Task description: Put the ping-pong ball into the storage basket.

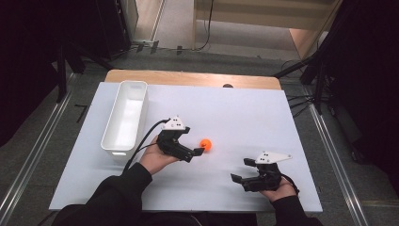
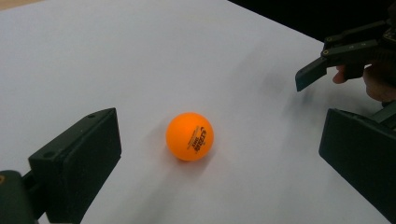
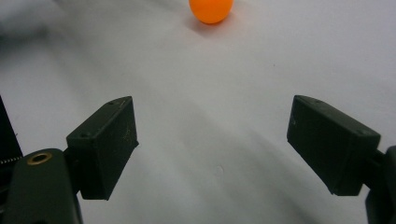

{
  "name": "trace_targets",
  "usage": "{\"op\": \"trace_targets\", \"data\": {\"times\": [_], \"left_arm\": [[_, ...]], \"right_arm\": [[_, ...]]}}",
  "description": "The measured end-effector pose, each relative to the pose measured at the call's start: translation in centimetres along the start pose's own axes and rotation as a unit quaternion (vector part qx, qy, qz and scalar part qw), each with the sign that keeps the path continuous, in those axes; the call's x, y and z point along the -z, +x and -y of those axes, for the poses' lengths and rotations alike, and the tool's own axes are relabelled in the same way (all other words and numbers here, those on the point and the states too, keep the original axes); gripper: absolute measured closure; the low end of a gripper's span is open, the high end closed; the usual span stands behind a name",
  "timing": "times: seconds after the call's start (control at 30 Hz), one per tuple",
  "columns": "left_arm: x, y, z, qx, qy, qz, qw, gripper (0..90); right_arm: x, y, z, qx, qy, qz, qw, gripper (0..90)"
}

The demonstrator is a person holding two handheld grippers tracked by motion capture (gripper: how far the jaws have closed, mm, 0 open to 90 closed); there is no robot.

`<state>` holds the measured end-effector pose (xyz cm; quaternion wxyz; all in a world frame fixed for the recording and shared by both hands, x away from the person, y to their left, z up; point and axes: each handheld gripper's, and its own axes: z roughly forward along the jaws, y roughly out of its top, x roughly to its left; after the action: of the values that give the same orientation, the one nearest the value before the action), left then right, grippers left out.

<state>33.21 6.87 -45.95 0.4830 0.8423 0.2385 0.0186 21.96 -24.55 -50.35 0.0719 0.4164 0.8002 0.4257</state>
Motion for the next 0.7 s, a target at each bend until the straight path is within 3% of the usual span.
{"op": "trace_targets", "data": {"times": [0.4,0.7], "left_arm": [[-0.8,0.4,-0.8,0.002,-0.01,-0.009,0.9999,0.0],[-1.7,0.5,-1.2,0.001,-0.001,-0.016,0.9999,0.0]], "right_arm": [[0.0,0.0,0.0,0.004,0.002,-0.001,1.0,14.6],[0.0,0.0,0.0,-0.001,0.003,0.0,1.0,14.6]]}}
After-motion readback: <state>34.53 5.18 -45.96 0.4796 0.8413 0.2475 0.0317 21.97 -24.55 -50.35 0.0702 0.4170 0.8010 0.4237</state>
